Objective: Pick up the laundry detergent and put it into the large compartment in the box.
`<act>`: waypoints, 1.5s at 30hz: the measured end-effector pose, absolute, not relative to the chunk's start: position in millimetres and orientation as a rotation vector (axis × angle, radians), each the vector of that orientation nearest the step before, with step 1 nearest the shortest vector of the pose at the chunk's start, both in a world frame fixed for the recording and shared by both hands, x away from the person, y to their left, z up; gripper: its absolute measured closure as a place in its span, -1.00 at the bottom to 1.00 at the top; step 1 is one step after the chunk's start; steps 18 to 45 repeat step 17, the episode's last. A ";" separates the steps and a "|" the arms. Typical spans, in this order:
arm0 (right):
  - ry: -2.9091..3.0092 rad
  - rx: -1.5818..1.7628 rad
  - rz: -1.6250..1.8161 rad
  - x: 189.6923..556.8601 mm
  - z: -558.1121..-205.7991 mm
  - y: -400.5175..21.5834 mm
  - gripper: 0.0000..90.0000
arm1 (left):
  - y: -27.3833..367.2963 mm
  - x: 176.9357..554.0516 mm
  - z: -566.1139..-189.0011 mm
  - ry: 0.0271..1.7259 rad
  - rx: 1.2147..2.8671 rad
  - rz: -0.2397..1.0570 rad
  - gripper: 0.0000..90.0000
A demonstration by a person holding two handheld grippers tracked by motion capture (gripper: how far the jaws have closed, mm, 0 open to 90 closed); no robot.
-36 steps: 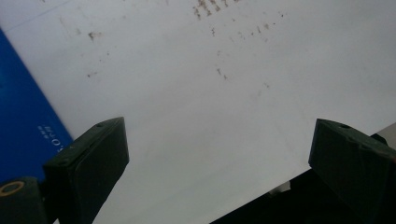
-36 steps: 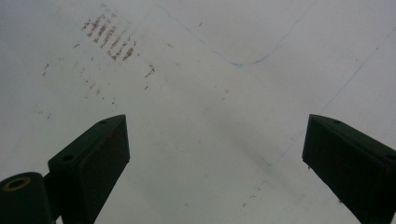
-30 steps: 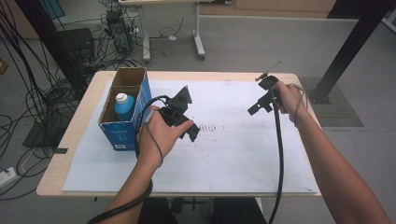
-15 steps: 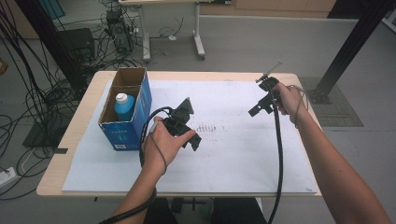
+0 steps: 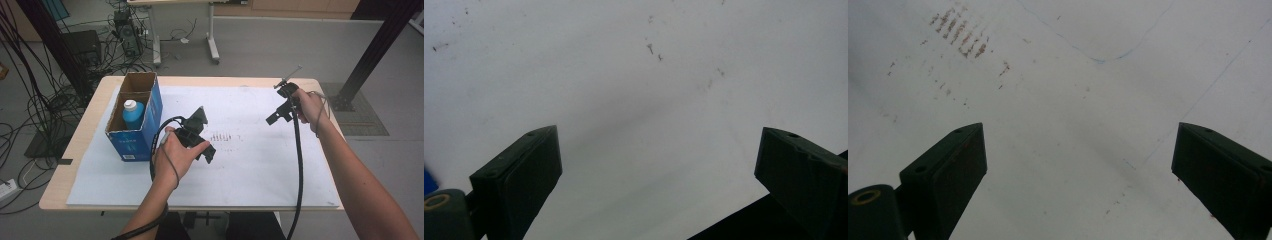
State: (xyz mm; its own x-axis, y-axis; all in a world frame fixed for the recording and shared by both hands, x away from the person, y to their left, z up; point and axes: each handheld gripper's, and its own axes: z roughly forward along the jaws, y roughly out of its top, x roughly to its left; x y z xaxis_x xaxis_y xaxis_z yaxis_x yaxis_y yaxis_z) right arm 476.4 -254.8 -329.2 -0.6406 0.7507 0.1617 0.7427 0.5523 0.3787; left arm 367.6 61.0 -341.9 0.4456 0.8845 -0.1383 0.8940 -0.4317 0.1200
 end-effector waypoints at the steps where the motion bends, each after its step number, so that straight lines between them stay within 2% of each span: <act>1: 2.748 1.323 0.656 476.2 -329.1 -254.8 -0.84 | 60.9 367.3 -341.9 1.565 2.518 -0.081 -0.88; 45: 2.746 1.314 0.677 465.5 -326.6 -254.6 -0.84 | 58.8 366.8 -333.4 1.559 2.514 -0.060 -0.88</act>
